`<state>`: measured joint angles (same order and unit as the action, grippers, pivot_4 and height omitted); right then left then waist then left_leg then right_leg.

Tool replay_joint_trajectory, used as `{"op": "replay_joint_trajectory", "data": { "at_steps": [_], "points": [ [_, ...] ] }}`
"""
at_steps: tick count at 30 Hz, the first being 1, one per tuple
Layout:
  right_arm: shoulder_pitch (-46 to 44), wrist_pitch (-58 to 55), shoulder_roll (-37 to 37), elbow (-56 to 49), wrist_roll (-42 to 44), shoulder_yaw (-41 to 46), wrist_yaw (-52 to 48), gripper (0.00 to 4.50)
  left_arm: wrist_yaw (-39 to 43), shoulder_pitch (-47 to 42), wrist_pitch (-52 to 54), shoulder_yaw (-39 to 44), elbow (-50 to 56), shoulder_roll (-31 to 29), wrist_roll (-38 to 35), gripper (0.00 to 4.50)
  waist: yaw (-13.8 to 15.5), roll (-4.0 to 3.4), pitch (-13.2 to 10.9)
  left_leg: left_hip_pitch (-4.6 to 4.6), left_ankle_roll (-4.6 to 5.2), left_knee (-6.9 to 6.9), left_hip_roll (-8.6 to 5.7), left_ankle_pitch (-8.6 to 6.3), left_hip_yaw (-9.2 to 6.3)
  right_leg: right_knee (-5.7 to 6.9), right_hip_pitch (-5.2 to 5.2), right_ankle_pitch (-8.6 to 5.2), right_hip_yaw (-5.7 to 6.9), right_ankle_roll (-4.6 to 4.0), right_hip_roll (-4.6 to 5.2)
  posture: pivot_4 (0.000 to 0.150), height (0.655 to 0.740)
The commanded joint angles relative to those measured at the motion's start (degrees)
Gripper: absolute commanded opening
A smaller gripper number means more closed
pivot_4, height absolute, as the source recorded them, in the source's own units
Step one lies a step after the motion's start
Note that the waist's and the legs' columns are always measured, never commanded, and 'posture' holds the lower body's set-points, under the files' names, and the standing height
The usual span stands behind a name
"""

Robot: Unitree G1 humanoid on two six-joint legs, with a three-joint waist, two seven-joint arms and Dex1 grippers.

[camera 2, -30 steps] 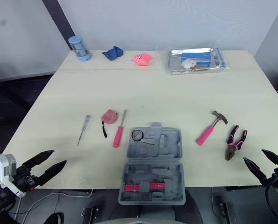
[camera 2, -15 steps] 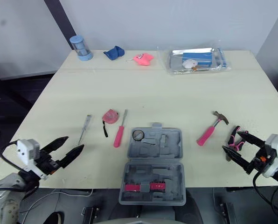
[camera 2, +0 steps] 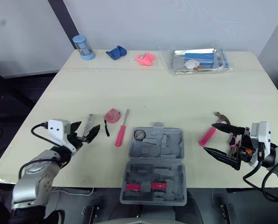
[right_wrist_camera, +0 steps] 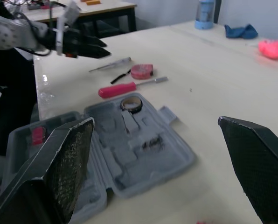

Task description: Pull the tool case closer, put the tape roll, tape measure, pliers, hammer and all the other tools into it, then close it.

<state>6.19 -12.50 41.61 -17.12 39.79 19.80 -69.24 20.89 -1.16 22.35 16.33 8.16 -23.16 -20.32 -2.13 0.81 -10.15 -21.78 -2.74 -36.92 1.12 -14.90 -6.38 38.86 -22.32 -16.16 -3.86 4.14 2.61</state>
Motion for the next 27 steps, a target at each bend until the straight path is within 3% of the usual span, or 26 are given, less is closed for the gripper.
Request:
{"op": "replay_joint_trajectory", "data": {
  "at_steps": [1,12,15,17,23,27],
  "points": [
    [-0.71,0.24,-0.29,-2.16,0.63,-0.53,0.65,4.48,-4.97,-3.95,0.25,-3.34,-3.75,3.27,3.45,4.5,0.07,0.0,0.0,-0.02,0.0,-0.04,-0.01,0.0,-0.03,0.0,0.01,0.01,0.03,0.01,0.0,0.15,0.74],
    [-0.12,1.86,-0.12,-2.41,-0.44,-0.24,1.51,4.48,-3.08,-14.21,3.67,-6.35,-19.17,2.42,6.3,4.5,-0.05,0.01,0.0,-0.05,0.0,-0.2,-0.05,0.0,-0.18,0.0,0.12,0.01,0.16,0.03,0.0,0.15,0.74],
    [0.05,2.1,-0.3,-2.59,-0.55,-0.19,1.84,4.5,-2.32,-14.53,4.62,-6.15,-19.87,2.49,5.86,3.71,-0.04,-0.01,0.01,-0.03,0.0,-0.2,-0.06,0.0,-0.19,0.02,0.13,0.01,0.16,0.03,0.01,0.15,0.74],
    [0.12,2.36,-0.35,-2.58,-0.63,-0.35,1.98,4.5,-2.11,-14.75,4.54,-5.93,-20.11,2.65,5.75,2.94,-0.01,-0.01,0.02,-0.02,0.0,-0.2,-0.06,0.0,-0.18,0.01,0.14,0.01,0.16,0.03,0.01,0.15,0.74],
    [-0.37,3.17,-0.79,-2.32,-1.12,-1.2,2.55,4.5,-0.93,-14.89,4.91,-5.78,-19.85,2.83,5.18,0.08,0.17,-0.01,0.02,-0.03,0.0,-0.22,-0.08,0.0,-0.19,0.0,0.16,0.02,0.16,0.04,0.03,0.15,0.74],
    [-0.73,3.34,-0.95,-2.16,-1.46,-1.39,2.54,4.5,-0.41,-13.63,5.86,-5.79,-17.36,2.52,4.78,0.02,0.16,-0.01,0.02,-0.03,0.0,-0.22,-0.09,0.0,-0.2,0.0,0.17,0.02,0.16,0.05,0.03,0.15,0.74]
  ]
}}
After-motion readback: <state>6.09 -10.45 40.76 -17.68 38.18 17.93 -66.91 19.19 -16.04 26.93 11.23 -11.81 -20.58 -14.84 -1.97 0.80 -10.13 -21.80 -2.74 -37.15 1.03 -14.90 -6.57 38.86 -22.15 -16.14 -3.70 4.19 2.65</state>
